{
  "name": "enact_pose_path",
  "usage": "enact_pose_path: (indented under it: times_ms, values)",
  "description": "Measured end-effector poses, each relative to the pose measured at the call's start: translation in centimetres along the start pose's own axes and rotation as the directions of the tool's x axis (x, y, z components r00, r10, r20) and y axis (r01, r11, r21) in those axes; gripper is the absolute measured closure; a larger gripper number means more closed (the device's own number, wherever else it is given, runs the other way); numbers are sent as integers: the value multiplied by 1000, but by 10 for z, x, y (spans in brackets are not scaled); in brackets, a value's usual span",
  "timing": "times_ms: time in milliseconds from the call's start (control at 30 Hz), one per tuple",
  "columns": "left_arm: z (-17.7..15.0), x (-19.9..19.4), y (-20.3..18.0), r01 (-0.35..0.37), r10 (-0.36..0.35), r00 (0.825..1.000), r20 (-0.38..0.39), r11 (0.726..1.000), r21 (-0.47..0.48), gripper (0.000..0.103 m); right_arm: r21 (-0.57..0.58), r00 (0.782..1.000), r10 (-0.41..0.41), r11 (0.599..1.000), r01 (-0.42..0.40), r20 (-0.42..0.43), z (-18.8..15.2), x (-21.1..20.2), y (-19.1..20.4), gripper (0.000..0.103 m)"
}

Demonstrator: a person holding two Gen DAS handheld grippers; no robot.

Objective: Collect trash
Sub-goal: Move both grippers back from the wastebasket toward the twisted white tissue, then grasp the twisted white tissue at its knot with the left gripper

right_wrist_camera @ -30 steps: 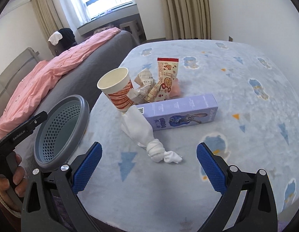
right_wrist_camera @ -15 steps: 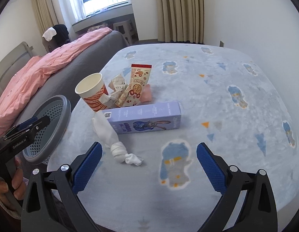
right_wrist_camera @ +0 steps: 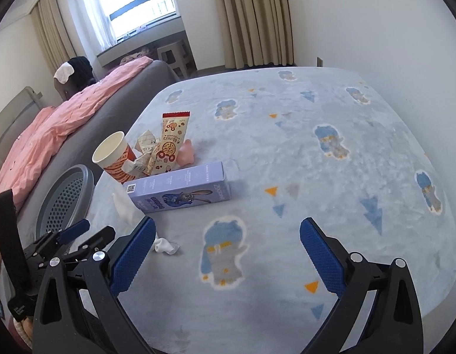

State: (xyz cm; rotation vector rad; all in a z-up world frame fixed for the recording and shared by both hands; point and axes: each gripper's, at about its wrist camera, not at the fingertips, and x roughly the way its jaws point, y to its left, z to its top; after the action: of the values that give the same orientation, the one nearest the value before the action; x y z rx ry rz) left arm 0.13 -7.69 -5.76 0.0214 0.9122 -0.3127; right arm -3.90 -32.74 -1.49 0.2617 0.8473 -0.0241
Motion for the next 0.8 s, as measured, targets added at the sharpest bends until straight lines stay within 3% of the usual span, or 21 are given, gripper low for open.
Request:
enact_pose_path:
  times_ms: [400, 733, 800]
  values:
    - [4, 29, -29, 53, -53, 997, -53, 999, -14, 38, 37, 1000, 5, 999, -5, 10, 2, -3, -17, 7]
    - [6, 50, -37, 7, -7, 997, -76, 1000, 1, 38, 23, 1000, 17, 1000, -17, 1, 0, 1, -11, 7]
    - [5, 53, -39, 2, -1, 996, -86, 1000, 8, 45, 24, 1000, 14, 1000, -14, -2, 0, 2, -11, 7]
